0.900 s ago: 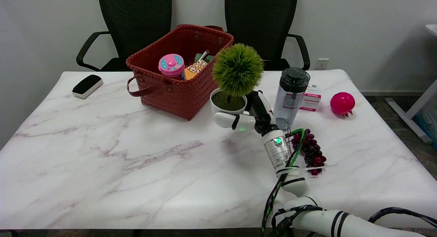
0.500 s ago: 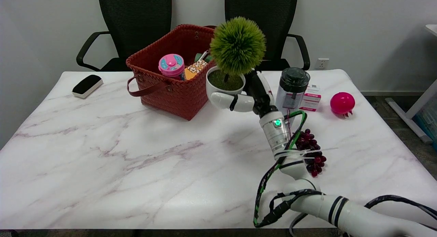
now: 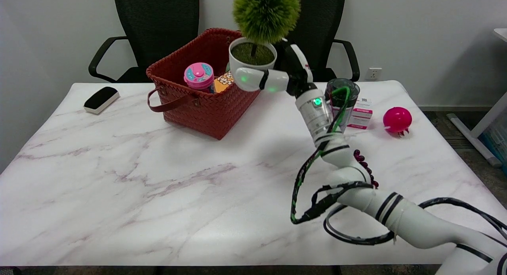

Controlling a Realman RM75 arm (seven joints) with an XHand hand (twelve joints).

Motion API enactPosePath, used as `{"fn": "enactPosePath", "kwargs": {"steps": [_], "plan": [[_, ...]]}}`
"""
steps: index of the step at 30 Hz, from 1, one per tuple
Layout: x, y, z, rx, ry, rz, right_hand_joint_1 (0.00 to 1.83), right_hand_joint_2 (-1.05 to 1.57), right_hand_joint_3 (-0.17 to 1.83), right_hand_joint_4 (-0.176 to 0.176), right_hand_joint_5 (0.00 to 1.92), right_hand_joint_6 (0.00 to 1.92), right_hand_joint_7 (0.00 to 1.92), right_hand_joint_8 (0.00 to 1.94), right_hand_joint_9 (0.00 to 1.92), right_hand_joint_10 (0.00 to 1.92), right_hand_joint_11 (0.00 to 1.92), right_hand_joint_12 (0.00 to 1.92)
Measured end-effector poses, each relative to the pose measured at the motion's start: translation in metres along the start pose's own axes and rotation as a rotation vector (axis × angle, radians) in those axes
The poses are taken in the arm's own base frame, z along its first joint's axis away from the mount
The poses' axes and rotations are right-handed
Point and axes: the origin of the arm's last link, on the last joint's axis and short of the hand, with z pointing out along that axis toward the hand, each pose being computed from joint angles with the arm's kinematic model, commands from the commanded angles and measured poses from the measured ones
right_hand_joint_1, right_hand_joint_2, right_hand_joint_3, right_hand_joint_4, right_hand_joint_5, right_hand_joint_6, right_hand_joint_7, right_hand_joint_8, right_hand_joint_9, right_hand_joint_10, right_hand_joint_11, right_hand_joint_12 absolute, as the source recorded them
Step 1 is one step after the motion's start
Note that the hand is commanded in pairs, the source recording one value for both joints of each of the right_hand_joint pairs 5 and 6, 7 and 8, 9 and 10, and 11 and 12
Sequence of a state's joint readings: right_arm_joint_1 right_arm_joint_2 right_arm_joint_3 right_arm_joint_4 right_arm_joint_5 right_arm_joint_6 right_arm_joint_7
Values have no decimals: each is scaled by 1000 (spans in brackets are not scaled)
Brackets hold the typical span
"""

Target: Place the potted plant into the brown storage basket.

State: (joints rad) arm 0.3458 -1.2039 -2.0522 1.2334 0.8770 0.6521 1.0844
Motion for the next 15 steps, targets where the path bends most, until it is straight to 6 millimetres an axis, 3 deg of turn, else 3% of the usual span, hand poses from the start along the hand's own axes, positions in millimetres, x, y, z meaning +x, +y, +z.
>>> {"fn": "enactPosePath", "kwargs": {"steps": [15], "plan": [[-14, -35, 62, 24, -68, 11, 1337, 971, 508, 0, 824, 824, 1091, 1091, 1130, 1130, 948, 948]]}}
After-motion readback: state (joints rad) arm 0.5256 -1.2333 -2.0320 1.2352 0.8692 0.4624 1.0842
